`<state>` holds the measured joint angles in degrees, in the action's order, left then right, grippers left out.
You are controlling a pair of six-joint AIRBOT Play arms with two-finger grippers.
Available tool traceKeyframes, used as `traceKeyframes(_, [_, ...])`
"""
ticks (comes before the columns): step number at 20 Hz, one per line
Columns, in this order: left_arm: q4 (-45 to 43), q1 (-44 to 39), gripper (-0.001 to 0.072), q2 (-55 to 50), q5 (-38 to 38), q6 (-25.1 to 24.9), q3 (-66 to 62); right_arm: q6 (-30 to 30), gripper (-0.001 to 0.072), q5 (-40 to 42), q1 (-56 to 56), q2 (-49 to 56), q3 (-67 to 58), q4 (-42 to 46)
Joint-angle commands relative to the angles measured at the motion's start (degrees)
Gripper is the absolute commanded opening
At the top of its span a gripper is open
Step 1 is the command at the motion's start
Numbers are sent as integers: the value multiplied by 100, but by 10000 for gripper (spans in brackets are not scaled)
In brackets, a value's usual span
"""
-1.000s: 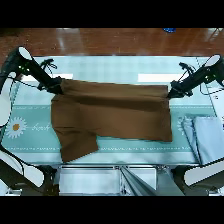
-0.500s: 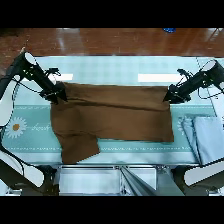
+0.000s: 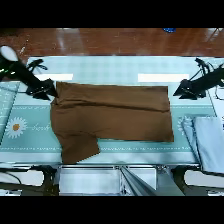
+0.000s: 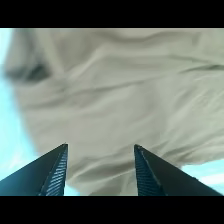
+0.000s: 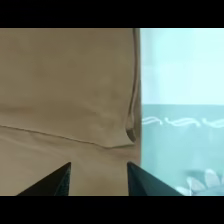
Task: Fold the shirts.
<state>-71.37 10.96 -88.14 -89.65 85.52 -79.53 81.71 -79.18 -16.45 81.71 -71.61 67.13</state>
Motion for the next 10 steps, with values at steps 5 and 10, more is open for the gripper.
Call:
traceKeyframes(5, [1213,2743,509,2428,1318,-463,3416,-811,412,1108,-905,-2011,2616,-1185])
traceKeyframes(10, [1231,2848,509,2610,1303,-688,4430,-1248,412,1008,-986,-2092,3086,-1899])
